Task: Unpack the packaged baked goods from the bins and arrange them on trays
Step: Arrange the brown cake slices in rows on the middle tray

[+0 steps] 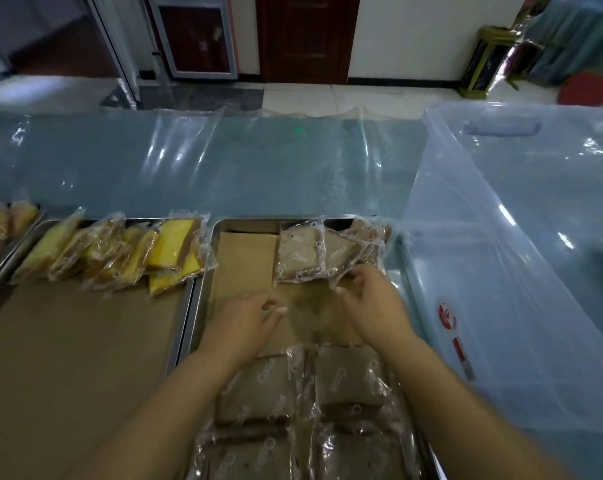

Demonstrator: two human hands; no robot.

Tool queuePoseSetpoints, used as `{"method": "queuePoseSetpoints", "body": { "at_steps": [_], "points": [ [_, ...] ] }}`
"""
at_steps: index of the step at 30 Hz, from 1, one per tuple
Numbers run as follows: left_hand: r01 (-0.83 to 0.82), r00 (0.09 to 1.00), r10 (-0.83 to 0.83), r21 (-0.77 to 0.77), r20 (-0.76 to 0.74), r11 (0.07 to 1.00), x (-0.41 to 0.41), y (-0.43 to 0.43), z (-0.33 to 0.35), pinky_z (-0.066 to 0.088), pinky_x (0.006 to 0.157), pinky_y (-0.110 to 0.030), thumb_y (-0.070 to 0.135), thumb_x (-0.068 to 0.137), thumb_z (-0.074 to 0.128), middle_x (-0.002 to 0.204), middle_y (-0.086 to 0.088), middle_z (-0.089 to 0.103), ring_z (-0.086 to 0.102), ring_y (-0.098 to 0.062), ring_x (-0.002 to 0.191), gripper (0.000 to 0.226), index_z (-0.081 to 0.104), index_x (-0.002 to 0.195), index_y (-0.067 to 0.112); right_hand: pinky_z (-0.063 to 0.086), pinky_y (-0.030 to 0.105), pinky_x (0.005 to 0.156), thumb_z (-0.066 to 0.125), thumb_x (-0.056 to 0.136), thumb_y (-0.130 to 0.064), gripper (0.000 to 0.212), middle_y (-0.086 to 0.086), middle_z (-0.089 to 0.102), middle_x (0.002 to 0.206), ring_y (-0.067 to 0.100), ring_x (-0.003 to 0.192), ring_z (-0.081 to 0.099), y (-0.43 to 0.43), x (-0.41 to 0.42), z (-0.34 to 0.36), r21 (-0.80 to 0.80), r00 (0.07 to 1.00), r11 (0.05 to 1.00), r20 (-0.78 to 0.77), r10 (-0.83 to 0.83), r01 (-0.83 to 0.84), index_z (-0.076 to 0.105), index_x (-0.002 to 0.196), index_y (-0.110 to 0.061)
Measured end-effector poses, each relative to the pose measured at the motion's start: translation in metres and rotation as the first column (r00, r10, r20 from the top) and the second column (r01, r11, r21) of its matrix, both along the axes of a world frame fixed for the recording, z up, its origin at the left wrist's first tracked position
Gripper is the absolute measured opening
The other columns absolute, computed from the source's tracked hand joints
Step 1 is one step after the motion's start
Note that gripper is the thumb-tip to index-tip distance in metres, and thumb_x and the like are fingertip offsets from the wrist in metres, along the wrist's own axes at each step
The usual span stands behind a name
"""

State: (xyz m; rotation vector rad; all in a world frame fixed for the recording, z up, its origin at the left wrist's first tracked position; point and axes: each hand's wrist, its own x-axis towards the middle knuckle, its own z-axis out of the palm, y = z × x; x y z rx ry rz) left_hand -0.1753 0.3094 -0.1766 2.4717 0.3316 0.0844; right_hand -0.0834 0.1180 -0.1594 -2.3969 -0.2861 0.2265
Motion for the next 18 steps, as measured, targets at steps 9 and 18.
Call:
{"method": "queuePoseSetpoints", "body": {
  "at_steps": [9, 18],
  "points": [
    [-0.148, 0.981, 0.146, -0.006, -0.127, 0.989, 0.093, 0.007, -0.024, 0.038, 0.076, -0.026, 0.05, 0.089, 0.048, 0.128, -0.002, 0.051, 0.052, -0.02, 0.109, 0.054, 0.04, 0.133, 0.021, 0.042, 0.032, 0.08, 0.066, 0.085, -0.025, 0.054, 0.01, 0.048, 0.127, 0.026, 0.106, 0.053, 0.033, 0.048, -0.013, 0.034, 0.967, 0.971, -0.11, -0.23, 0.235, 0.034, 0.127, -0.013],
    [-0.038, 0.99, 0.018, -0.142, -0.141, 0.989, 0.103, 0.004, -0.044, 0.036, 0.083, -0.021, 0.047, 0.09, 0.05, 0.13, 0.0, 0.029, 0.045, -0.005, 0.089, 0.053, 0.032, 0.139, 0.04, 0.051, 0.039, 0.089, 0.07, 0.081, -0.01, 0.048, 0.0, 0.056, 0.115, 0.019, 0.104, 0.058, 0.034, 0.056, -0.029, 0.23, 0.95, 0.929, -0.188, -0.249, 0.289, 0.04, 0.114, -0.026]
  ]
}}
